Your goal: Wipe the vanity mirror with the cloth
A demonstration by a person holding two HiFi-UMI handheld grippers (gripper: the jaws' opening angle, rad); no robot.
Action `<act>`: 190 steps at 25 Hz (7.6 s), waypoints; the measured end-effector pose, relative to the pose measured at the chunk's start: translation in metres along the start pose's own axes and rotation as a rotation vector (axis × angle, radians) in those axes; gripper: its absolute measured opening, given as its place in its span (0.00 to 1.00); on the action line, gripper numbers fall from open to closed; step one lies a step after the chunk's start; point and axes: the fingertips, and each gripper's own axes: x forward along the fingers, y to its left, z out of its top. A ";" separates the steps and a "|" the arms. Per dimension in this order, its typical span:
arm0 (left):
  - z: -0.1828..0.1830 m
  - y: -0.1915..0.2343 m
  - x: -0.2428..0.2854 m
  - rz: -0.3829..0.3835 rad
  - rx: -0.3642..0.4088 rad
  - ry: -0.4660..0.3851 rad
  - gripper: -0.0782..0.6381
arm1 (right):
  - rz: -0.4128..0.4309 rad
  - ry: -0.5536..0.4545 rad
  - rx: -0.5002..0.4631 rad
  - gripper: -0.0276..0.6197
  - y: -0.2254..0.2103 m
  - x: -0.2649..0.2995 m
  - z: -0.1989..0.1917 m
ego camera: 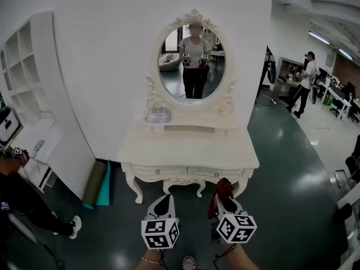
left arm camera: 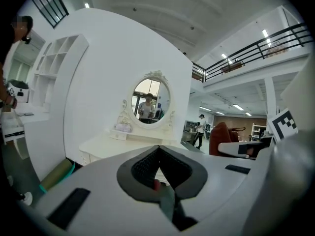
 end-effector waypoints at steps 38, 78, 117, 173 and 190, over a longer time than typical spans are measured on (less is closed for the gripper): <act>0.137 0.169 0.416 -0.076 -0.011 -0.010 0.11 | -0.037 0.059 -0.070 0.14 -0.052 0.428 0.109; 0.477 0.187 0.548 0.002 0.170 -0.240 0.11 | 0.138 -0.124 -1.325 0.14 0.110 0.638 0.461; 0.269 0.277 0.582 0.057 -0.051 0.030 0.11 | 0.224 0.084 -1.659 0.14 0.109 0.725 0.259; 0.499 0.118 0.593 -0.135 0.188 -0.213 0.11 | -0.103 -0.105 -1.796 0.14 0.081 0.629 0.533; 0.273 0.166 0.627 -0.093 0.101 0.093 0.11 | 0.084 0.133 -1.712 0.14 0.004 0.673 0.307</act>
